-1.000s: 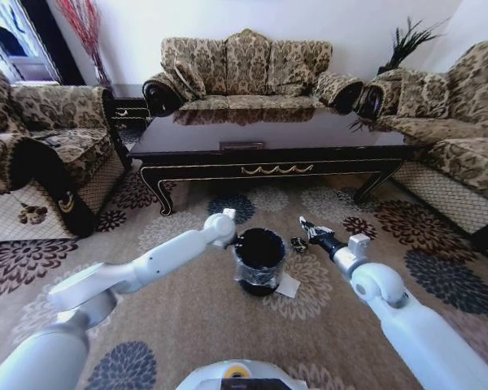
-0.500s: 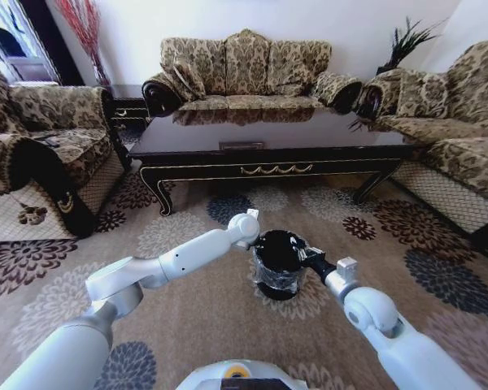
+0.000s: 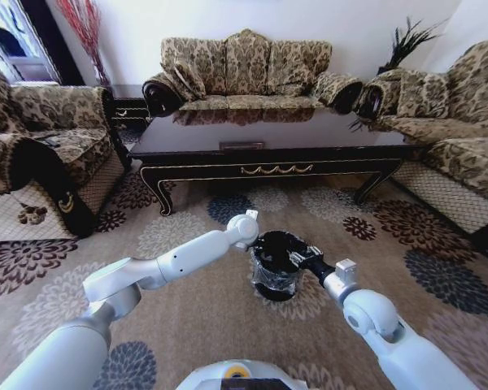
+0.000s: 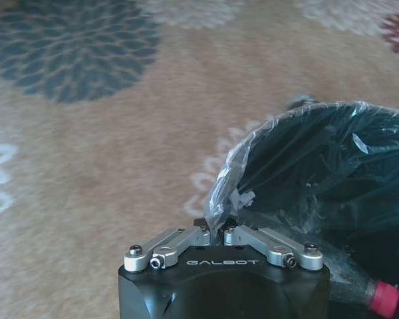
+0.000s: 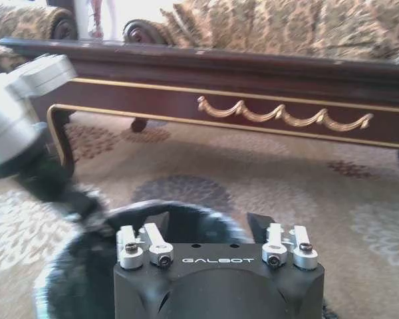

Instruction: Move to the front of the table and pick up the trash from the floor, then place it into the trash bin.

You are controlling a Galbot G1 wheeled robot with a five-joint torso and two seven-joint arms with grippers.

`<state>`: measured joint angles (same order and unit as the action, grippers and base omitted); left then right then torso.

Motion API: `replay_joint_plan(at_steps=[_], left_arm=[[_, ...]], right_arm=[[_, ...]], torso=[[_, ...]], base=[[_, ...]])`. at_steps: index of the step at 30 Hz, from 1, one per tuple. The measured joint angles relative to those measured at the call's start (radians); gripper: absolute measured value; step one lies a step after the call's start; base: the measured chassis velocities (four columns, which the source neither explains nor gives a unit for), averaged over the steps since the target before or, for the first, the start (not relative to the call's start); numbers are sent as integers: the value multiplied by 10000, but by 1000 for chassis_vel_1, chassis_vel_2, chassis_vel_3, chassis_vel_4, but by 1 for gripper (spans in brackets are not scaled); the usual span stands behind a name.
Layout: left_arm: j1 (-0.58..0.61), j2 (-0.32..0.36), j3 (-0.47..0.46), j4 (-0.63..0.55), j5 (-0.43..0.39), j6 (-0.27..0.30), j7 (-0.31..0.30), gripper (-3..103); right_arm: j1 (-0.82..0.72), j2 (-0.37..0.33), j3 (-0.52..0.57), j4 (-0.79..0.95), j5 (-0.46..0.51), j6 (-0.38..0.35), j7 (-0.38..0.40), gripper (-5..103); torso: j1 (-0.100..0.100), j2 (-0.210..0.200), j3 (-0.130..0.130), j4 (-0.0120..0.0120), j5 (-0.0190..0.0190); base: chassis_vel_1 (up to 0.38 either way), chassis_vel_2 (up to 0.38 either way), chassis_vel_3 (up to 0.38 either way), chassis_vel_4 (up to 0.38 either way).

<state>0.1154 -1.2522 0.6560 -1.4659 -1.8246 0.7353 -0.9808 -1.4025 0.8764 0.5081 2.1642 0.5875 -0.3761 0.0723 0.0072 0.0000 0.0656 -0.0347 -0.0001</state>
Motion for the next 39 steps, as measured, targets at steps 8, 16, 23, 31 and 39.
replay_joint_plan(at_steps=[8, 16, 23, 31, 39], left_arm=[[686, 1843, -1108, -1023, -4, 0, -104, 4], [2273, 3619, -2313, -2271, 108, 0, -71, 4], [3464, 4430, -3201, -2843, 262, 0, -9, 4], [4652, 5238, -4277, -3696, 248, 0, 26, 4], [5125, 5407, -4693, -3946, 282, 0, 30, 4]], right_arm=[[643, 186, 549, -624, 1808, -301, 662, 96], [1083, 610, -398, -3153, 759, -499, 883, 100], [1417, 1267, -1559, -4857, -556, -243, 726, 100], [2760, 2464, -2788, -7952, -1921, 540, 501, 100], [3414, 3085, -3304, -8744, -1952, 668, 447, 100]], torso=[[-1, 0, -1, 11, -4], [-1, 0, 0, 7, -3], [-1, 0, 0, 7, -3], [0, 0, 0, 9, 0], [-1, 0, 0, 6, -3]], base=[[0, 0, 0, 0], [0, 0, 0, 0], [0, 0, 0, 0], [0, 0, 0, 0], [0, 0, 0, 0]])
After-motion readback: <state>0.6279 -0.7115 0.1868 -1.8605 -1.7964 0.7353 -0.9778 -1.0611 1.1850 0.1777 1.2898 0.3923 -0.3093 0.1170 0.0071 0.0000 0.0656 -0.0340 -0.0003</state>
